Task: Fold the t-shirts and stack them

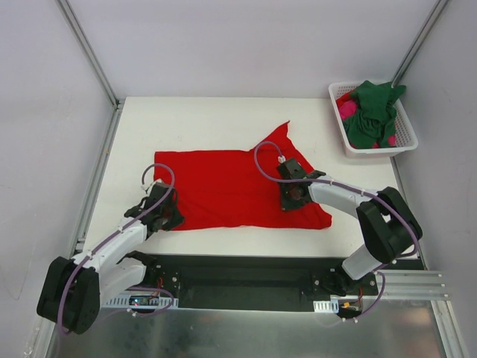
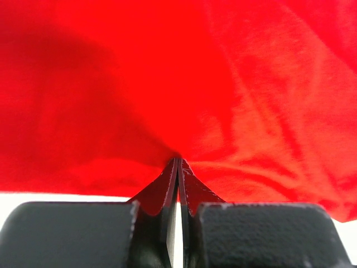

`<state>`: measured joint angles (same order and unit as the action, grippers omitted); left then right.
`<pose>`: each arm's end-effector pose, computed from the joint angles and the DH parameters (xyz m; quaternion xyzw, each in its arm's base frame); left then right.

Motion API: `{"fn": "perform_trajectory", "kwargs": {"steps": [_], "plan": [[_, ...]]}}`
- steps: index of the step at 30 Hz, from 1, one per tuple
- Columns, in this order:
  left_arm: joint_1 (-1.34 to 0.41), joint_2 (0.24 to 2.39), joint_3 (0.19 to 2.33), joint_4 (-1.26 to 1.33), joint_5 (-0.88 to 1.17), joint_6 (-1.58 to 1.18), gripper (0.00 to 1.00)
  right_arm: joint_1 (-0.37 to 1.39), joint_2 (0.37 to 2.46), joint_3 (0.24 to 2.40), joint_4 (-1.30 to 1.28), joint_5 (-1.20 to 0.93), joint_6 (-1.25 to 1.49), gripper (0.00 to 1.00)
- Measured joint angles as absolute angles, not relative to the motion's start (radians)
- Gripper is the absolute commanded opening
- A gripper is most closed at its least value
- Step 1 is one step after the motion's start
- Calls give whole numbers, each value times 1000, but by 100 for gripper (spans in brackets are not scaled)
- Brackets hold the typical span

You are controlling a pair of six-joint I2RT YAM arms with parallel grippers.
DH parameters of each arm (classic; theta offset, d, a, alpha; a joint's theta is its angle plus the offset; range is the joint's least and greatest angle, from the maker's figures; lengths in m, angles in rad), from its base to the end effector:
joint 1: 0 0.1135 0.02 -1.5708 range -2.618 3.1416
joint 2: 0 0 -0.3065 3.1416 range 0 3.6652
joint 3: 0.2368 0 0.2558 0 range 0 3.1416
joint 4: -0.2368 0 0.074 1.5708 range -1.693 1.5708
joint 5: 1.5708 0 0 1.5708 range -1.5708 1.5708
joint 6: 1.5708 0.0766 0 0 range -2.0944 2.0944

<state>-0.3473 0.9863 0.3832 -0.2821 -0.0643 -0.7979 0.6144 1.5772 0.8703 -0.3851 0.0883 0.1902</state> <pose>0.1756 -0.0583 0.1611 -0.2208 0.9151 -0.1566 0.2988 0.2648 0.1785 0.1707 -0.1941 0.9510 0.0533 0.2348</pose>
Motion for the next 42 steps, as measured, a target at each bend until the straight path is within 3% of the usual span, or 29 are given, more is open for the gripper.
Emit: {"fn": "perform_trajectory", "kwargs": {"steps": [26, 31, 36, 38, 42], "plan": [[-348, 903, 413, -435, -146, -771, 0, 637, 1344, 738, -562, 147, 248, 2], [-348, 782, 512, -462, -200, -709, 3, 646, 1282, 827, -606, 202, 229, 15], [-348, 788, 607, -370, -229, -620, 23, 644, 1311, 997, -588, 274, 182, 40], [-348, 809, 616, -345, -237, -590, 39, 634, 1348, 1065, -577, 286, 159, 42], [-344, 841, 618, -294, -263, -542, 45, 541, 1448, 1191, -537, 253, 118, 45]]}}
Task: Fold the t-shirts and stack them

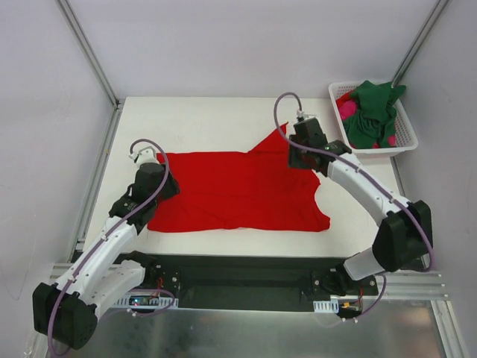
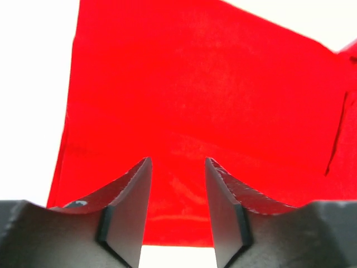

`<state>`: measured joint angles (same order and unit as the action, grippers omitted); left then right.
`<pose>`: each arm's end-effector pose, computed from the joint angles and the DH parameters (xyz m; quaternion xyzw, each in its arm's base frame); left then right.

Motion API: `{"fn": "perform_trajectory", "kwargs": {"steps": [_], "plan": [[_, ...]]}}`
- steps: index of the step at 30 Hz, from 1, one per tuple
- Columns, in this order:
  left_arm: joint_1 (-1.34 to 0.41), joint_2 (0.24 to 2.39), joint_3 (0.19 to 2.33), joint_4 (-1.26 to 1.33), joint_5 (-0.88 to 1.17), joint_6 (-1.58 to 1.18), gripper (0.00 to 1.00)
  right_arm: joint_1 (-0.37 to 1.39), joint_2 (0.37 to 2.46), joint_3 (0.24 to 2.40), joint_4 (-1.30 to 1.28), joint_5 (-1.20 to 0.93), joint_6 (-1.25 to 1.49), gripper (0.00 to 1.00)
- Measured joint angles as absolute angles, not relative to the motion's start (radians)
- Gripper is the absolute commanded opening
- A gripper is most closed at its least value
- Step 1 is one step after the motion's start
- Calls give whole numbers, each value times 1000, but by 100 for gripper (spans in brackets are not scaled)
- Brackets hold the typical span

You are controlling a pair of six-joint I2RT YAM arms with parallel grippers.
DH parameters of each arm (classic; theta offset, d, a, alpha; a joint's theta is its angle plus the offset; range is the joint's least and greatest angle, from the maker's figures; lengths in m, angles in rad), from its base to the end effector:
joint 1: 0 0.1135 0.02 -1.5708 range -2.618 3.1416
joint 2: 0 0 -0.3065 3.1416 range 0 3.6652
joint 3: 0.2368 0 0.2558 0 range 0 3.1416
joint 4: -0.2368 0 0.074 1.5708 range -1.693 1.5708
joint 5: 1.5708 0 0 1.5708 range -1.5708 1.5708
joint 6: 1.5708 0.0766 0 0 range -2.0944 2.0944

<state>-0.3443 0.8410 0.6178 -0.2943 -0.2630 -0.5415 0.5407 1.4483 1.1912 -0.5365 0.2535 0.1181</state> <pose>0.1950 -0.0488 0.2722 -0.1499 0.8464 -0.1111 0.4988 0.3033 0.1597 0.3069 -0.1457 0.9076 0.0109 0.3935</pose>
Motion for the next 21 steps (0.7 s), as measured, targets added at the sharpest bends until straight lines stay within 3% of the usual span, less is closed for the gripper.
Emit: {"fn": "perform_trajectory", "kwargs": {"steps": [9, 21], "plan": [[-101, 949, 627, -99, -203, -487, 45, 220, 1690, 1491, -487, 74, 85, 47], [69, 1259, 742, 136, -101, -464, 44, 74, 1951, 1603, -325, -318, 113, 48]]}}
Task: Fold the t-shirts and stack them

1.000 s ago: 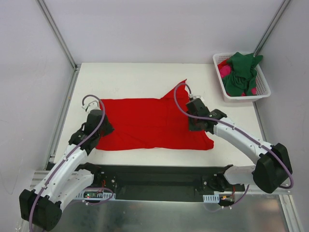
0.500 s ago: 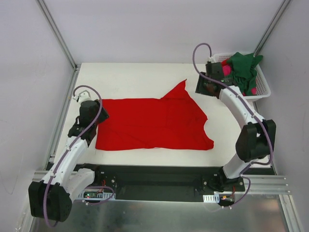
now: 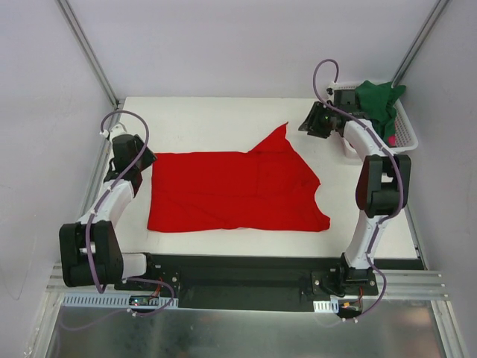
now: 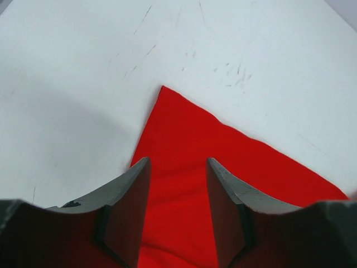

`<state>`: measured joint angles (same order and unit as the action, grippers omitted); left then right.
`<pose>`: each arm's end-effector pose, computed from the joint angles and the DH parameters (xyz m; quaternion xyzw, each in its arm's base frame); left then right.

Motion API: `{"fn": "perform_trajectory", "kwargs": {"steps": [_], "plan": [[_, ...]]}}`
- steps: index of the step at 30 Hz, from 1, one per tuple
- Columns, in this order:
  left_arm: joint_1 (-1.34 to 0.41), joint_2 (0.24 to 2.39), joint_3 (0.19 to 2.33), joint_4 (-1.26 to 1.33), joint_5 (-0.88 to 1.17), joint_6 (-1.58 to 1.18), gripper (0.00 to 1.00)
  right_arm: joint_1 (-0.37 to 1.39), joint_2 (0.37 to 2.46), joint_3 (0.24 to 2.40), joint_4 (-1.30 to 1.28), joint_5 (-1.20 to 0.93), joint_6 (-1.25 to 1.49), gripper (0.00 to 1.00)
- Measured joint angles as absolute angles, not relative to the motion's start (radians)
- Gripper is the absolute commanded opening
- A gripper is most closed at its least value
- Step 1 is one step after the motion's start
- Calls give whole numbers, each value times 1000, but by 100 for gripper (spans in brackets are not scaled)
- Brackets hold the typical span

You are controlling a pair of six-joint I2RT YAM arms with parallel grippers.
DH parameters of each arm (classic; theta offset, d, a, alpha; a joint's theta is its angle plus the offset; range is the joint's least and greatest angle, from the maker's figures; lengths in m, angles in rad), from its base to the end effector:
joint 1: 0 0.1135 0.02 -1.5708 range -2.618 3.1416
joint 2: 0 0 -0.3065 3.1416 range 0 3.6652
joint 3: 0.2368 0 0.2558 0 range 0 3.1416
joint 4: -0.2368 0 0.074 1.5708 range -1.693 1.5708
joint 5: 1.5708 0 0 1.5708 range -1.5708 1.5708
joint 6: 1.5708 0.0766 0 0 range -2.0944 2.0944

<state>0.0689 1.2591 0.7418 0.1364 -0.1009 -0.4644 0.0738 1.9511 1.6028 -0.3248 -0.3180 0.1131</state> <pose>0.3100 0.0291 0.2786 -0.2452 0.7904 -0.0690 0.5571 0.4996 0.0610 0.2781 -0.0512 0.8908 0.1820 0.4133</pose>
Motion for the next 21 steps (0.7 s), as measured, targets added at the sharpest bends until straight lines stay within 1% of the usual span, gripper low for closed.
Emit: {"fn": "perform_trajectory", "kwargs": {"steps": [8, 14, 21], "plan": [[140, 1432, 777, 238, -47, -463, 42, 70, 2065, 1701, -285, -435, 140, 48], [165, 1576, 861, 279, 21, -463, 41, 70, 2129, 1779, -273, -472, 150, 49], [165, 1614, 884, 309, 79, -461, 40, 70, 2248, 1867, -273, -501, 171, 49]]}}
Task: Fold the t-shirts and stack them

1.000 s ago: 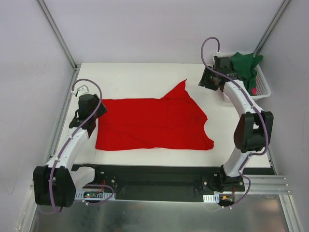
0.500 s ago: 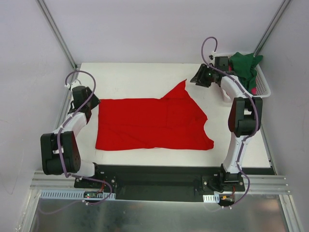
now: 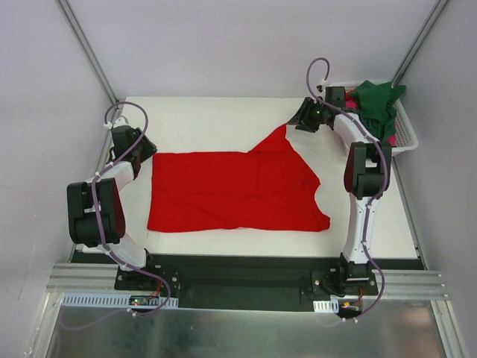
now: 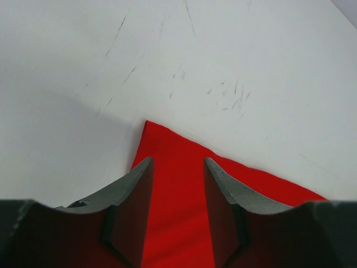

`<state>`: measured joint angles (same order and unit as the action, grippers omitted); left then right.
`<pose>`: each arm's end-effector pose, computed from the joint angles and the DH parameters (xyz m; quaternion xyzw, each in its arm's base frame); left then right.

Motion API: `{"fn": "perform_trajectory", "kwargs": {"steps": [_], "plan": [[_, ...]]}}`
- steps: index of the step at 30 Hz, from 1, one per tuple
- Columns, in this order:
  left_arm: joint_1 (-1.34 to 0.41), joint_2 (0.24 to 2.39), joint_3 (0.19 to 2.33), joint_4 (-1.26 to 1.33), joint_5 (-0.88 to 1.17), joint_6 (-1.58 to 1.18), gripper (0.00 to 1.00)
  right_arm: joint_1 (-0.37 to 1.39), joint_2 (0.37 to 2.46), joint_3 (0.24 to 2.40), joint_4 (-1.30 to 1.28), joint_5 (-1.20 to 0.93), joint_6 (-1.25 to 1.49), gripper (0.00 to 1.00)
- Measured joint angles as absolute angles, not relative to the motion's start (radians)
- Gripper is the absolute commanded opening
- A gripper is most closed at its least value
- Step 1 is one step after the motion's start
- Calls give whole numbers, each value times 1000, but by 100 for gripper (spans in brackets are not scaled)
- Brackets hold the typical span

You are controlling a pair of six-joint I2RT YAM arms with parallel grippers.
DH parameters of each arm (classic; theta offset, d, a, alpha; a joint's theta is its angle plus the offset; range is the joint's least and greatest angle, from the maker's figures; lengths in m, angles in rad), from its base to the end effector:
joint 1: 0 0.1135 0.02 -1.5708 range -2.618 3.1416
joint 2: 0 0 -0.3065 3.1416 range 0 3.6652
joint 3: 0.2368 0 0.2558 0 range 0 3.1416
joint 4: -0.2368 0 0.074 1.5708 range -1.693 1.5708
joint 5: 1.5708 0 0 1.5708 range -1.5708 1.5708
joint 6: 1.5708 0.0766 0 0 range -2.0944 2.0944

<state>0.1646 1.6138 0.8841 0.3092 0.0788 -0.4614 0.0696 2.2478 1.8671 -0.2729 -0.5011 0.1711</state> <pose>0.3914 0.0589 0.2373 -0.2378 0.8043 -0.1131 0.5327 0.5733 0.0769 0.2299 -0.0655 0.8731 0.2722 0.3991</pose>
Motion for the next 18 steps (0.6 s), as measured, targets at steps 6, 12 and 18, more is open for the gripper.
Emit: {"fn": "perform_trajectory", "kwargs": {"steps": [6, 12, 18], "plan": [[165, 1614, 884, 318, 104, -460, 40, 70, 2372, 1948, -273, -506, 204, 49], [165, 1614, 883, 318, 106, -458, 39, 70, 2423, 1974, -247, -511, 255, 49], [165, 1614, 868, 319, 107, -455, 39, 74, 2427, 1975, -152, -521, 316, 49]]}}
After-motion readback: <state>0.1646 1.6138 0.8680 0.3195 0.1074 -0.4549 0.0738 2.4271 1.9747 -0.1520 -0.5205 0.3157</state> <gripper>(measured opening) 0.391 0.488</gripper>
